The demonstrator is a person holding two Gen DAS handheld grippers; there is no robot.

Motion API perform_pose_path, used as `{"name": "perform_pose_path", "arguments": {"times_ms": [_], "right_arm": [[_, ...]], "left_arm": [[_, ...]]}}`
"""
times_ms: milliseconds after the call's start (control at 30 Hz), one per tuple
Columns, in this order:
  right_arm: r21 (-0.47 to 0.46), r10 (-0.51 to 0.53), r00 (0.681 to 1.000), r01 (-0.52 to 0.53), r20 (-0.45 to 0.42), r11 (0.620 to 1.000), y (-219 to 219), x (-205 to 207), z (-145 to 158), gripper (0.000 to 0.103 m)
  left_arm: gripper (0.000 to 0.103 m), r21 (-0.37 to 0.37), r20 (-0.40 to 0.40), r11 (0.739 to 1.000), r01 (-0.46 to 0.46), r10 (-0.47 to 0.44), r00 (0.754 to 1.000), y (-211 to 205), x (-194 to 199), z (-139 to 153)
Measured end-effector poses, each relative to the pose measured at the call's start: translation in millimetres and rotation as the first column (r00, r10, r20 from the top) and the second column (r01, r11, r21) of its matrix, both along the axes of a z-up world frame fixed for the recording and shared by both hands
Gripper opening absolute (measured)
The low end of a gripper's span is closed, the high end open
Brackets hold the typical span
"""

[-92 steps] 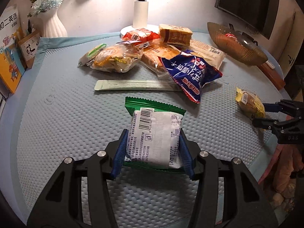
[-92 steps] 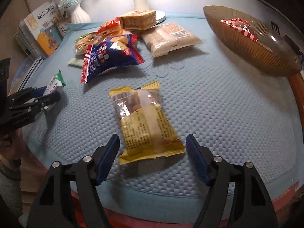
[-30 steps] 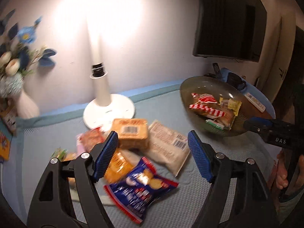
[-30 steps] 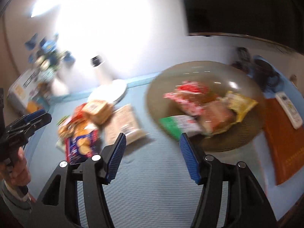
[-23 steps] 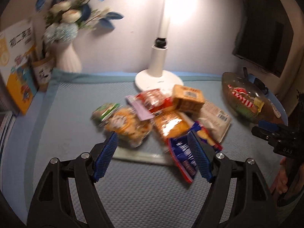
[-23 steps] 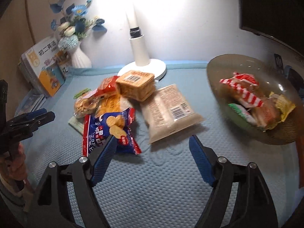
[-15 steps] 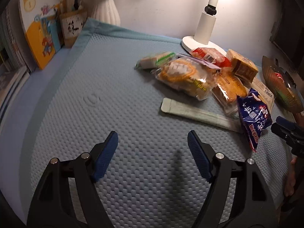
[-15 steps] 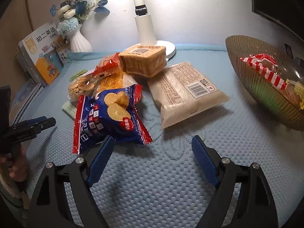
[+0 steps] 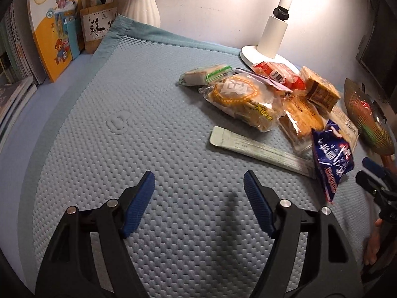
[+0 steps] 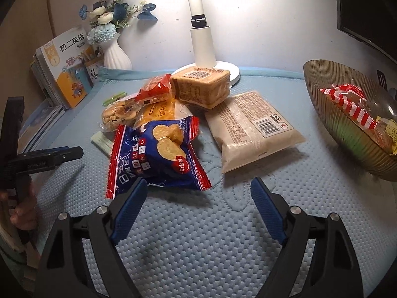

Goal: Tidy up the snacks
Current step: 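Move both open tools back toward the snack pile, then grasp the blue cookie bag with the right tool while the left tool grasps the long pale stick packet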

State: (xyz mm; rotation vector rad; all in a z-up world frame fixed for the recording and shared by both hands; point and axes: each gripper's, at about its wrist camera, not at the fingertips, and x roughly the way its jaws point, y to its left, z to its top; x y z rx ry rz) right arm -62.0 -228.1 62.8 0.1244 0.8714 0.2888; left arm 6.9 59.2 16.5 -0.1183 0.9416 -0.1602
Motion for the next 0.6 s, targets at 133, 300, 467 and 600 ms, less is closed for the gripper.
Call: {"name": "perform_pose_path", "arguments": {"times_ms": [133,300,467,600], "right_arm": [[0.133,0.017,0.999,-0.010,-0.045,0.991,1.1,11.3,13.5,0.080],[0.109,0.025,0.997,-0.018,-0.068,0.994,17.3,34.5,17.5,0.076],[0.216,0.025,0.990,0.005,-0.138,0.976,14.3,61.6,0.4,0.075],[0.269,0.043,0.983,0.007,-0.179,0.963,13.3,67.4,-9.6,0.075]], "left_arm": [[0.072,-0.054,-0.034,0.999,0.004,-0.006,0.999,-21.0,10.4,10.7],[0.067,-0.090,-0.087,0.995,-0.039,0.032,0.996,-41.6,34.0,2.9],[0.065,-0.079,-0.084,0.995,-0.058,0.051,0.995,-48.8,39.7,-3.2],[0.065,-0.050,-0.073,0.997,-0.053,0.050,0.996,-53.5,42.0,-3.7]]}}
